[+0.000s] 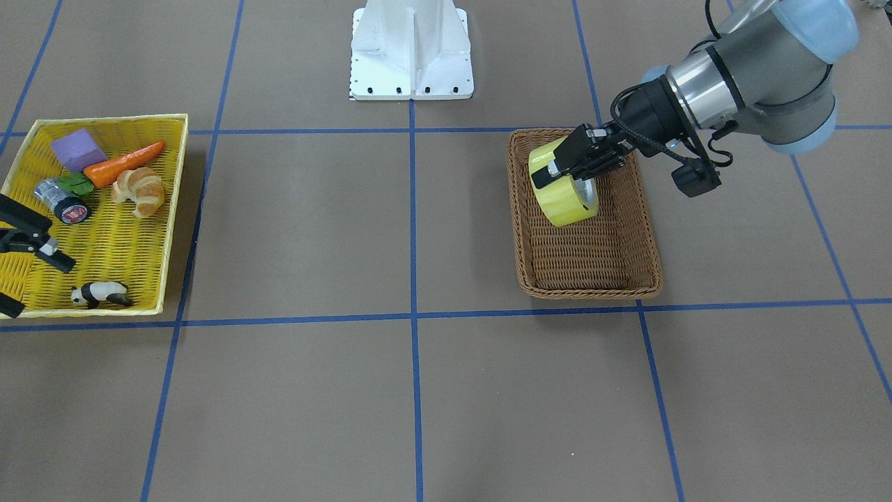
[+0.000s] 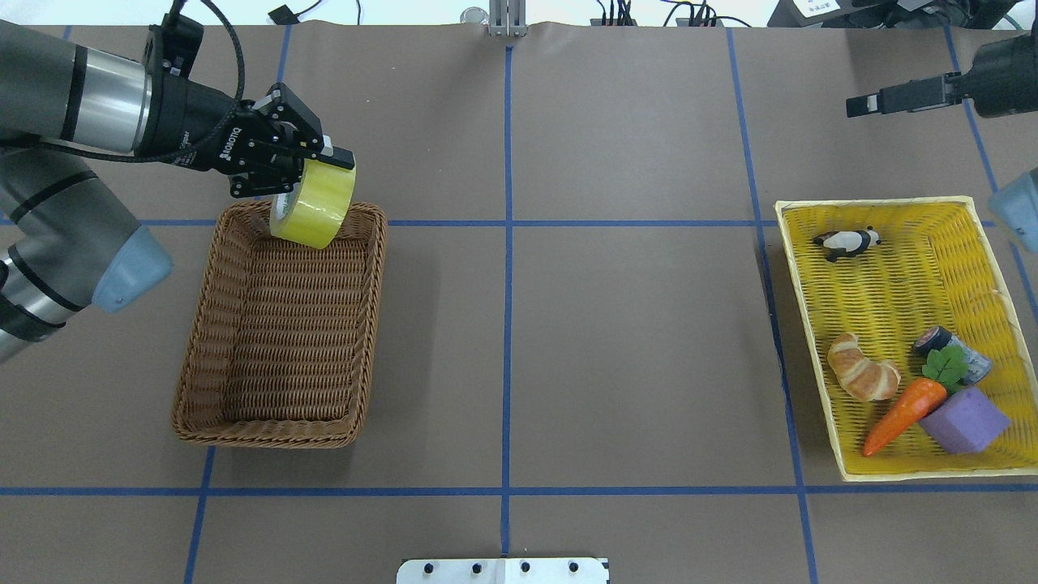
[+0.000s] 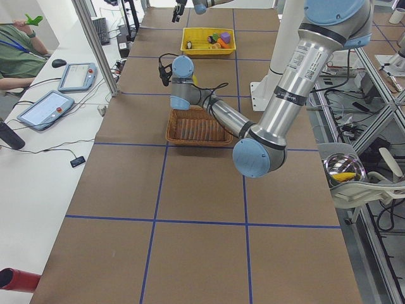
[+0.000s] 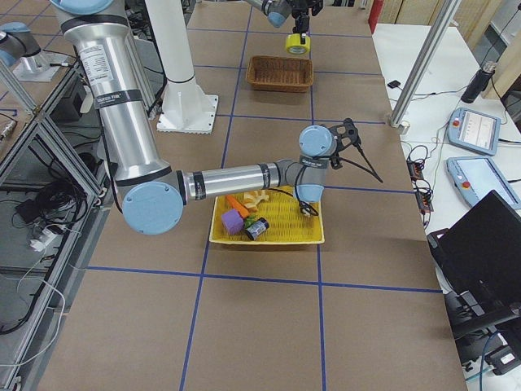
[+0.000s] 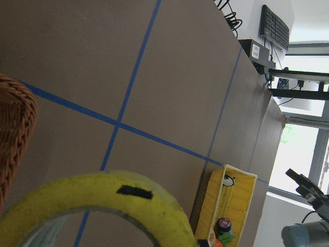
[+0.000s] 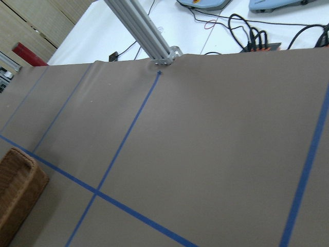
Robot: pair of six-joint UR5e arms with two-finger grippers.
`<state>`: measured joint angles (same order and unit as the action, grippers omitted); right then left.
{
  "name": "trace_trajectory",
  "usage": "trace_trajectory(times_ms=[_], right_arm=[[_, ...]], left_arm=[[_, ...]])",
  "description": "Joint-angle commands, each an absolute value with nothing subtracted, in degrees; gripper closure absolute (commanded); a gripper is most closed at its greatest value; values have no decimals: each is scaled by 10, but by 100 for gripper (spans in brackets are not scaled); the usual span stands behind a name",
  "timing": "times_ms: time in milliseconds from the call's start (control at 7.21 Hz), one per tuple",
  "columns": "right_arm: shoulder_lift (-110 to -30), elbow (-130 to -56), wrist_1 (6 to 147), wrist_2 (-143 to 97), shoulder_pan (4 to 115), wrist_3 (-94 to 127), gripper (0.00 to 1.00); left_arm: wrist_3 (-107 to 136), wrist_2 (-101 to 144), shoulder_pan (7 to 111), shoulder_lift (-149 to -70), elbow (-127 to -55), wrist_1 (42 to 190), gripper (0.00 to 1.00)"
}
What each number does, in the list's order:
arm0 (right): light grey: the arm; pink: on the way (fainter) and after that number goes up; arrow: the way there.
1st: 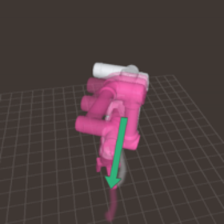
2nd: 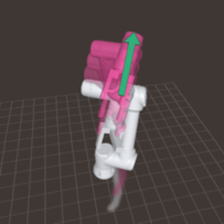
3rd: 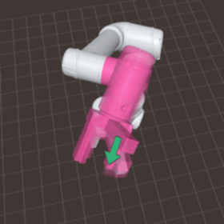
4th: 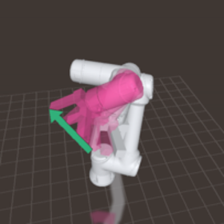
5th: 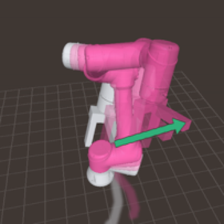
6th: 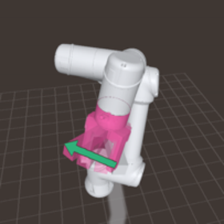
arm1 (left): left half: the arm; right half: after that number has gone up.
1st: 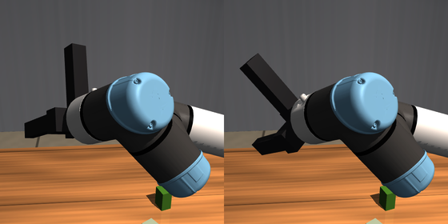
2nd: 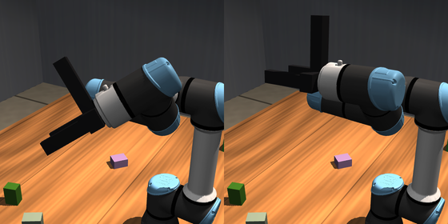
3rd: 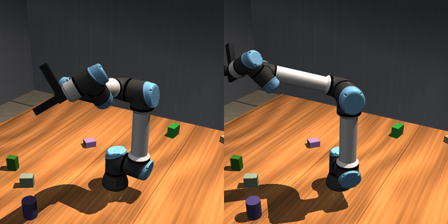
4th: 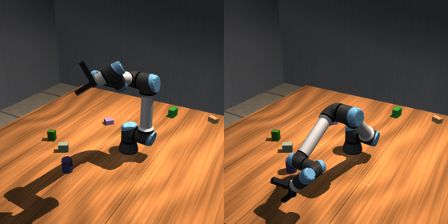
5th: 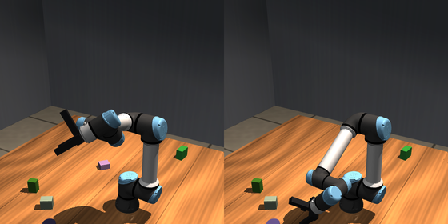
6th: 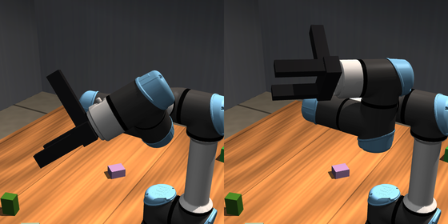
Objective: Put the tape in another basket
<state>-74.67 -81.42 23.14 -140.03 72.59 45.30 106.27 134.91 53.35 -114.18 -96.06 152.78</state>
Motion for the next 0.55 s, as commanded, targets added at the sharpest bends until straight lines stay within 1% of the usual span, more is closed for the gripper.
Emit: trace_trajectory(times_ms=[0,416], right_arm=[[-749,-813,349,-1395,768,288,5],[-754,-816,500,-1371,821,90,5]], left_arm=[[946,1347,533,-1099,-978,1486,100],[877,1339,545,-1086,-980,1460,100]])
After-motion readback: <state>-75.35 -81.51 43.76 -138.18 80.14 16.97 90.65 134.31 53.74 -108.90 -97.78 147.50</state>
